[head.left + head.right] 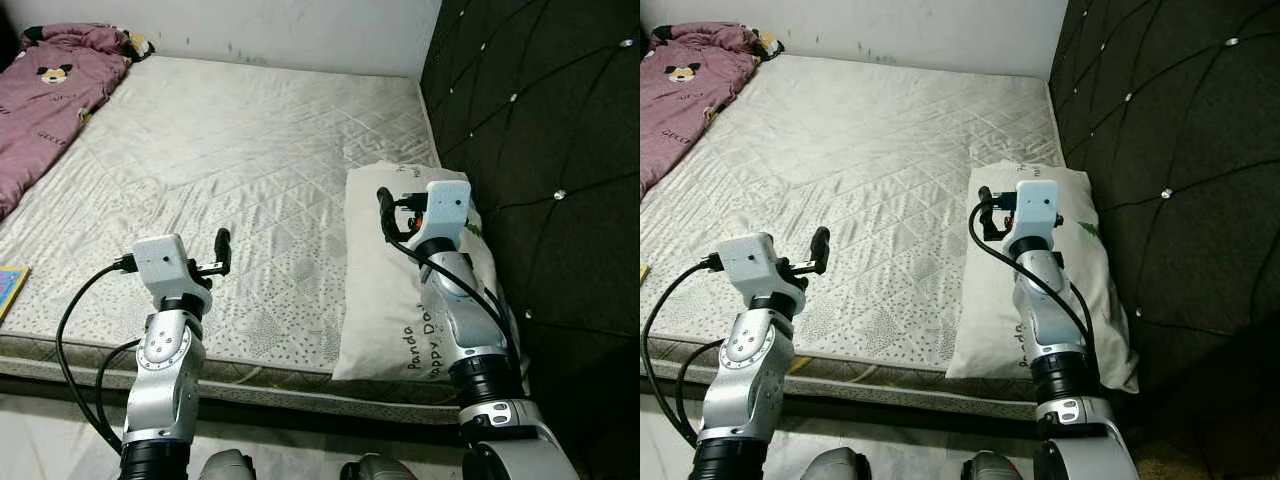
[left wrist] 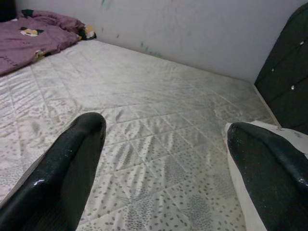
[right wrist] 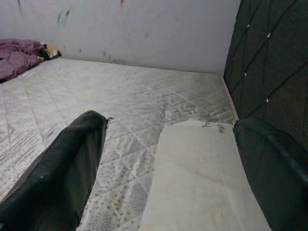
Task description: Clean up the room
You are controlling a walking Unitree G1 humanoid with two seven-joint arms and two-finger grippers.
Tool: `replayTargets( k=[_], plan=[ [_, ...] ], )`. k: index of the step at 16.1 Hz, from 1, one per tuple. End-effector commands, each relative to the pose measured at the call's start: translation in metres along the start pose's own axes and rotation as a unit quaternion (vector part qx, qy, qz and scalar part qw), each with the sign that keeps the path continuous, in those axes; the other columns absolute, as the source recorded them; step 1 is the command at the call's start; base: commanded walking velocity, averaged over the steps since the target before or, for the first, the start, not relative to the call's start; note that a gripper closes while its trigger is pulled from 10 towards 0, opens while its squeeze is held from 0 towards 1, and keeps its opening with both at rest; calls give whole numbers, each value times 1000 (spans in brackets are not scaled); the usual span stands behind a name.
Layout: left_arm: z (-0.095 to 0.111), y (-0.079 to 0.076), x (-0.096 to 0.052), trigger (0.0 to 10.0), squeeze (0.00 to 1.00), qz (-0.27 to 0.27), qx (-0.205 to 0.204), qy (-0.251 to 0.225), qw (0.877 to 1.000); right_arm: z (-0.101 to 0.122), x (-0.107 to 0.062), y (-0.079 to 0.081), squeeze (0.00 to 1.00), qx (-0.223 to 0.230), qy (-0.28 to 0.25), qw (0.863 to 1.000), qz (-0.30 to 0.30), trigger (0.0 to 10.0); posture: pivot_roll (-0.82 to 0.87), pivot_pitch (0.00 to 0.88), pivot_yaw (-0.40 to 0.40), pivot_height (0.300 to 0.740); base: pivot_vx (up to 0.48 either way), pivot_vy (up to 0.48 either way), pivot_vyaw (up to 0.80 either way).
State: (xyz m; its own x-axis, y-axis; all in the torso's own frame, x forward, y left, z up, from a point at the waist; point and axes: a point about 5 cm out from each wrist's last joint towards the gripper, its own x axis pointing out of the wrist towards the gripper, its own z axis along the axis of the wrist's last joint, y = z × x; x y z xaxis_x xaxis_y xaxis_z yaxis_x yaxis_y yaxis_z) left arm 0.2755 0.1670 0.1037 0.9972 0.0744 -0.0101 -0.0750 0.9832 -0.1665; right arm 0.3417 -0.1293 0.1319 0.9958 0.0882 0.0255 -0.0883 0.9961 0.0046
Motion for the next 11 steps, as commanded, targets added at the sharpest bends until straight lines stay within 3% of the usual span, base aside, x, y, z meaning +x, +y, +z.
replayTargets(
  k=[1, 11],
  plan=[
    [3, -1, 1, 10000, 0, -3, 2, -3, 1000, 8, 3, 2, 0, -12, -14, 1000, 8, 10000, -27, 0, -34, 740, 0, 0, 0],
    [2, -1, 1, 10000, 0, 8, 2, -1, 1000, 4, 2, 3, 0, -1, -7, 1000, 16, 10000, -26, 0, -40, 740, 0, 0, 0]
  ],
)
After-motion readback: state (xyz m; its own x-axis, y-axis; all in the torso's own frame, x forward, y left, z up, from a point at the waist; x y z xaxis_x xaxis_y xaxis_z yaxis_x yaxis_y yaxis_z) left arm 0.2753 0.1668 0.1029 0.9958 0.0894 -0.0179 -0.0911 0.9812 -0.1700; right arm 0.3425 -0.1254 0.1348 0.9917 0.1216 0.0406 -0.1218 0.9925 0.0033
